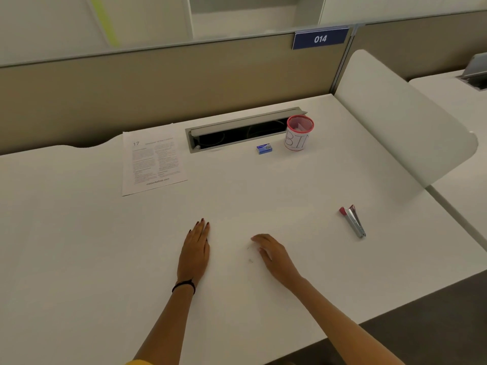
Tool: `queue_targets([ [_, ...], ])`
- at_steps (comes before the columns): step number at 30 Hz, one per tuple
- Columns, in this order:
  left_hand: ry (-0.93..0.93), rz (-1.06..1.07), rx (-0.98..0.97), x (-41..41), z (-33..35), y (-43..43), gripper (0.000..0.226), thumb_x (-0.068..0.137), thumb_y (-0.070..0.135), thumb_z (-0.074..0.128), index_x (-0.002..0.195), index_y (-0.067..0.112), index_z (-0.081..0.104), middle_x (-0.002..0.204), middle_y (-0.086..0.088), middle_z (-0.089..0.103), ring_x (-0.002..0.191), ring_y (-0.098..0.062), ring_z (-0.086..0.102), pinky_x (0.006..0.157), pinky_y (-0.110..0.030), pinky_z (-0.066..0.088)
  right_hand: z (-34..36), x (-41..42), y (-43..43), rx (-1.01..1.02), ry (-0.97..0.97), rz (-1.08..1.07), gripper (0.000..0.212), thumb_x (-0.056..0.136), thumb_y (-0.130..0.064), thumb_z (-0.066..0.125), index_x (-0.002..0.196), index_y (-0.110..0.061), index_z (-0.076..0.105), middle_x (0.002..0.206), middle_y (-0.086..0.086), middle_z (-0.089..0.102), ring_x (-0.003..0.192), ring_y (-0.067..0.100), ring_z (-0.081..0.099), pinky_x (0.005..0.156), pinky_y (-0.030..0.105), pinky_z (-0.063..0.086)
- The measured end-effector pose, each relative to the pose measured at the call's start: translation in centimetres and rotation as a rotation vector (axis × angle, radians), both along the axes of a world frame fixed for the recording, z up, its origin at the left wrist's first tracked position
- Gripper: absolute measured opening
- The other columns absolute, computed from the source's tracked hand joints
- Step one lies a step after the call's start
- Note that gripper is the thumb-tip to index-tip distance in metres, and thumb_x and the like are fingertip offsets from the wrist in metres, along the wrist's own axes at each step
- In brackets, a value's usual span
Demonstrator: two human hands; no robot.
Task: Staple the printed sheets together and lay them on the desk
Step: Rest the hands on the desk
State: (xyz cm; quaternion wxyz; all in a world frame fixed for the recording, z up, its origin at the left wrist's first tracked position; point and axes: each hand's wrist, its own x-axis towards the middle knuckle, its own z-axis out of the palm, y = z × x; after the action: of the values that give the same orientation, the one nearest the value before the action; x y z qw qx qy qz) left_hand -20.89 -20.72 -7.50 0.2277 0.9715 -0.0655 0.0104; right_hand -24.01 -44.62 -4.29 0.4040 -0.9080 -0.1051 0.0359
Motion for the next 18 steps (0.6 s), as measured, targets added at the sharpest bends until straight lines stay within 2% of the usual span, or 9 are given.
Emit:
queue_targets([
  [2,-0.003,0.004,-0.009,0.0,0.1,-0.1,0.054,0.090,0.022,0.018,0.143,0.014,0.023,0.150,0.006,0.015,0.138,-0.006,0.013,0.113,-0.019,0.002,0.1,-0.2,-0.2,-0.138,0.066,0.114,0.042,0.098,-0.010,0.034,0.140,-0.019,0.038,0.146,-0.006,0.039,0.134,0.008,0.034,0.110,0.015,0.021],
  [4,-0.006,0.006,-0.012,-0.1,0.2,-0.1,0.054,0.090,0.022,0.019,0.143,0.014,0.024,0.150,0.006,0.016,0.138,-0.006,0.013,0.114,-0.021,0.005,-0.2,-0.6,-0.4,-0.228,0.061,0.210,0.048,0.100,-0.011,0.029,0.145,-0.026,0.026,0.152,-0.011,0.026,0.139,0.004,0.023,0.112,0.016,0.016],
  [8,-0.011,0.006,0.014,0.0,-0.1,0.0,0.055,0.090,0.026,0.012,0.143,0.013,0.024,0.151,0.002,0.019,0.139,-0.010,0.016,0.114,-0.024,0.007,-0.9,-2.0,-0.9,-0.305,-0.021,0.310,0.047,0.101,-0.013,0.028,0.145,-0.026,0.025,0.153,-0.012,0.025,0.139,0.003,0.022,0.111,0.014,0.015],
  [10,-0.010,0.006,0.022,0.0,-0.2,0.1,0.059,0.089,0.029,0.008,0.143,0.013,0.024,0.151,0.000,0.021,0.139,-0.010,0.016,0.114,-0.024,0.007,-1.1,-2.8,-0.8,-0.342,-0.055,0.354,0.043,0.101,-0.029,0.020,0.143,-0.024,0.030,0.150,-0.008,0.032,0.137,0.006,0.030,0.109,0.018,0.025],
  [12,-0.012,0.007,0.026,0.0,-0.2,0.0,0.059,0.089,0.030,0.008,0.142,0.012,0.025,0.151,-0.001,0.023,0.139,-0.012,0.018,0.115,-0.026,0.010,-1.5,-3.5,-0.8,-0.373,-0.138,0.389,0.051,0.100,-0.040,0.014,0.137,-0.021,0.041,0.143,-0.004,0.045,0.129,0.011,0.044,0.099,0.022,0.043],
  [14,-0.014,0.007,0.020,0.0,-0.2,0.0,0.059,0.088,0.030,0.008,0.142,0.012,0.025,0.151,-0.002,0.024,0.139,-0.012,0.018,0.115,-0.028,0.012,-1.7,-4.2,-0.7,-0.380,-0.215,0.427,0.046,0.101,-0.038,0.021,0.127,-0.018,0.053,0.134,0.000,0.055,0.119,0.013,0.055,0.084,0.022,0.054],
  [16,-0.015,0.006,0.014,-0.1,-0.1,0.0,0.060,0.088,0.030,0.008,0.142,0.012,0.026,0.151,-0.002,0.023,0.140,-0.013,0.019,0.115,-0.029,0.012,-1.7,-4.9,-0.2,-0.365,-0.267,0.431,0.034,0.097,-0.028,0.036,0.121,-0.015,0.057,0.128,0.003,0.059,0.111,0.014,0.058,0.074,0.022,0.057],
  [18,-0.019,0.006,0.009,-0.1,0.0,0.0,0.060,0.088,0.030,0.008,0.142,0.012,0.026,0.151,-0.001,0.023,0.140,-0.014,0.019,0.115,-0.030,0.013,-1.7,-5.6,0.4,-0.332,-0.189,0.375,0.035,0.093,-0.018,0.044,0.126,-0.013,0.053,0.130,0.004,0.056,0.115,0.016,0.055,0.085,0.028,0.054],
])
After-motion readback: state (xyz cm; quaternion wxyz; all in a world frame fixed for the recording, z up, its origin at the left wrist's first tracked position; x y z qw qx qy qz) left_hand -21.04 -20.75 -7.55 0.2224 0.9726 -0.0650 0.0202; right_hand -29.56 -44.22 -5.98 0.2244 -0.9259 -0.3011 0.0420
